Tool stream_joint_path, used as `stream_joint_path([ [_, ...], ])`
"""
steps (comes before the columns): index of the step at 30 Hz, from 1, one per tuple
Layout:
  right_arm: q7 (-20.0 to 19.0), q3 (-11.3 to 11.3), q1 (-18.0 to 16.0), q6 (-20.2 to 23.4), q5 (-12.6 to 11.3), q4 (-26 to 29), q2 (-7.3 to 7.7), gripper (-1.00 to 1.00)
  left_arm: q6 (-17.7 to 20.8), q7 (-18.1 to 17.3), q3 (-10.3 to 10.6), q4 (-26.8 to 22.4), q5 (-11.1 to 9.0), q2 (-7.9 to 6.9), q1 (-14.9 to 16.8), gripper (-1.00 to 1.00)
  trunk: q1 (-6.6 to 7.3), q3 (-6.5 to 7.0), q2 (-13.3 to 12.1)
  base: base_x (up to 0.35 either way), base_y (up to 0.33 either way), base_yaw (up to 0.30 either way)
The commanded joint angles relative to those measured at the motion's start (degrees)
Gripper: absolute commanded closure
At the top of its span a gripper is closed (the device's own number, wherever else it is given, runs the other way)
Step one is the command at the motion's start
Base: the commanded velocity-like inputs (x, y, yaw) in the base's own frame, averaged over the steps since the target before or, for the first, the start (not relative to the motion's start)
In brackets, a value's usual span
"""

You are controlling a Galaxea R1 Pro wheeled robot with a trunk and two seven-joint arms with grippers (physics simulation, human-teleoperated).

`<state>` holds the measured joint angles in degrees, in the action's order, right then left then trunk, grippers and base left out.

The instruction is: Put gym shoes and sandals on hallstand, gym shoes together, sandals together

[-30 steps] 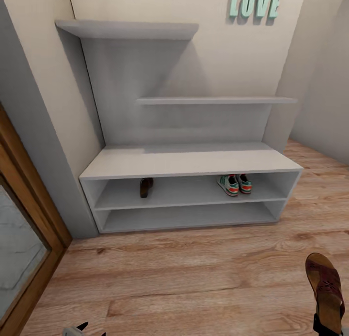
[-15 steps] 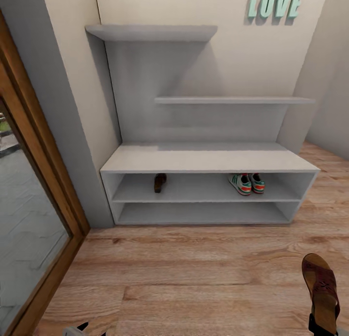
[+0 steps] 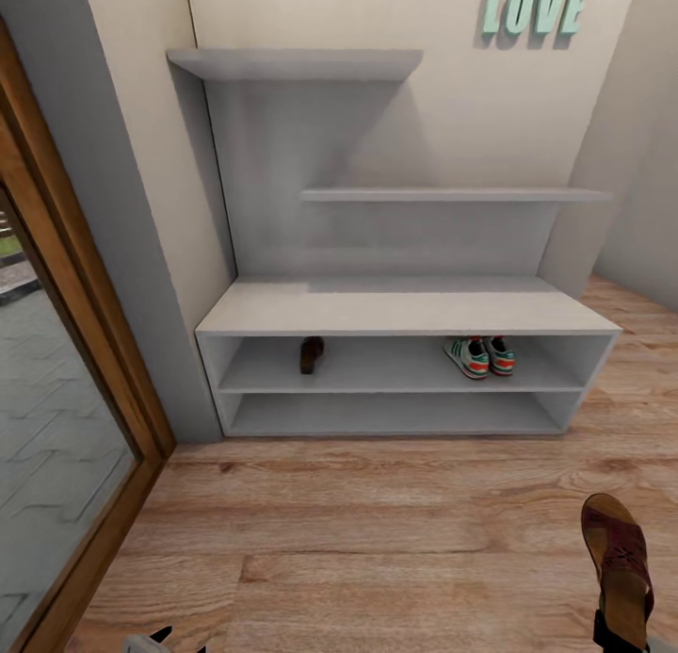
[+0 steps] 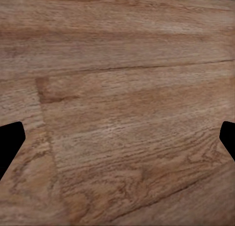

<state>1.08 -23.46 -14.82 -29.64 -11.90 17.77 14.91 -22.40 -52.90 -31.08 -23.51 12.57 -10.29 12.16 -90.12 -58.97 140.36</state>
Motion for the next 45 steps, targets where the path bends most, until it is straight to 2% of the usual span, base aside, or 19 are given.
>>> stream_joint_path([
  [1, 0.0, 0.1, 0.0, -0.2, -0.5, 0.0, -0.17, 1.0, -0.3, -0.3, -0.4, 0.0, 0.6, 0.09, 0.1, -1.0, 0.01, -0.05, 0.0, 0.0, 0.0, -0.049],
  [6, 0.0, 0.1, 0.0, -0.2, -0.4, 0.0, -0.45, 1.0, -0.6, -1.0, 0.1, 0.1, 0.8, 0.41, 0.1, -1.0, 0.01, -0.05, 0.0, 0.0, 0.0, -0.019],
  [7, -0.1, 0.1, 0.0, -0.2, -0.4, -0.1, -0.48, 1.0, -0.7, -4.0, 0.2, 0.2, 1.0, 0.69, 0.1, -1.0, 0.01, -0.05, 0.0, 0.0, 0.0, -0.003],
  [13, -0.2, 0.2, 0.0, -0.2, 0.4, -0.2, -0.49, 1.0, -0.5, -9.7, -0.1, 0.0, 0.8, 0.93, 0.1, -1.0, 0.01, -0.05, 0.0, 0.0, 0.0, -0.001],
  [16, -0.2, 0.8, 0.0, -0.1, 3.1, -0.2, -0.61, 1.0, -0.1, -12.1, -0.3, -0.2, 0.7, 0.77, 0.3, -1.0, 0.01, -0.05, 0.0, 0.0, 0.0, 0.0],
  [19, -0.1, 3.0, -0.1, 0.3, 8.1, 0.0, -1.19, 1.0, 0.2, -13.0, -0.3, -0.2, 0.7, 0.58, 0.6, -1.0, 0.01, -0.05, 0.0, 0.0, 0.0, 0.0],
  [20, 0.0, 4.2, -0.1, 0.7, 10.9, 0.2, -1.85, 1.0, 0.3, -13.2, -0.3, -0.1, 0.7, 0.51, 0.7, -1.0, 0.01, -0.05, 0.0, 0.0, 0.0, 0.0],
  [22, 0.1, 5.2, -0.1, 1.4, 13.4, 0.4, -2.75, 1.0, 0.4, -13.3, -0.3, 0.0, 0.7, 0.47, 0.9, -1.0, 0.01, -0.05, 0.0, 0.0, 0.0, 0.0],
  [23, 0.1, 5.9, -0.1, 2.6, 15.7, 0.6, -3.87, 1.0, 0.5, -13.6, -0.3, -0.1, 0.8, 0.41, 1.0, -1.0, 0.01, -0.05, 0.0, 0.0, 0.0, 0.0],
  [25, 0.1, 6.3, -0.2, 4.4, 17.8, 0.8, -5.18, 1.0, 0.5, -13.7, -0.2, -0.3, 0.8, 0.36, 1.0, -1.0, 0.01, -0.05, 0.0, 0.0, 0.0, 0.0],
  [29, 0.1, 6.9, -1.3, 13.2, 22.1, 3.2, -9.24, 1.0, 1.1, -13.8, 0.1, -0.5, 1.2, 0.66, 1.0, -1.0, 0.01, -0.05, 0.0, 0.0, 0.0, 0.0],
  [31, 0.1, 7.0, -1.9, 16.9, 23.2, 5.0, -10.71, 1.0, 1.5, -13.8, 0.1, -0.6, 1.5, 0.79, 1.1, -1.0, 0.01, -0.05, 0.0, 0.0, 0.0, 0.0],
  [32, 0.0, 7.0, -2.5, 20.8, 24.0, 7.0, -12.12, 1.0, 2.0, -13.8, 0.2, -0.6, 1.8, 0.81, 1.1, -1.0, 0.01, -0.05, 0.0, 0.0, 0.0, 0.0],
  [37, 0.0, 7.8, -4.8, 32.8, 25.3, 13.1, -16.6, 1.0, 3.5, -13.9, 0.2, -0.7, 2.8, 0.49, 1.4, -1.0, 0.01, -0.05, 0.0, 0.0, 0.0, 0.0],
  [38, 0.1, 8.7, -6.1, 36.4, 25.5, 14.7, -18.4, 1.0, 3.8, -13.9, 0.3, -0.7, 3.1, 0.39, 1.4, -1.0, 0.01, -0.05, 0.0, 0.0, 0.0, 0.0],
  [40, 0.2, 10.1, -7.7, 39.8, 25.6, 15.8, -20.19, 1.0, 4.0, -13.9, 0.4, -0.7, 3.6, 0.31, 1.4, -1.0, 0.01, -0.05, 0.0, 0.0, 0.0, 0.0],
  [41, 0.7, 14.2, -11.7, 45.6, 25.8, 16.8, -23.6, 1.0, 4.2, -13.9, 0.9, -0.7, 5.7, 0.17, 1.4, -1.0, 0.01, -0.05, 0.0, 0.0, 0.0, 0.0],
  [42, 1.5, 16.6, -13.8, 48.1, 25.8, 17.0, -24.91, 1.0, 4.4, -13.9, 1.0, -0.7, 6.8, 0.1, 1.4, -1.0, 0.01, -0.05, 0.0, 0.0, 0.0, 0.0],
  [45, 5.4, 21.3, -18.5, 52.2, 25.6, 17.3, -24.91, 1.0, 4.6, -14.0, 1.3, -0.7, 8.5, -0.03, 1.4, -1.0, 0.01, -0.05, 0.0, 0.0, 0.0, 0.0],
])
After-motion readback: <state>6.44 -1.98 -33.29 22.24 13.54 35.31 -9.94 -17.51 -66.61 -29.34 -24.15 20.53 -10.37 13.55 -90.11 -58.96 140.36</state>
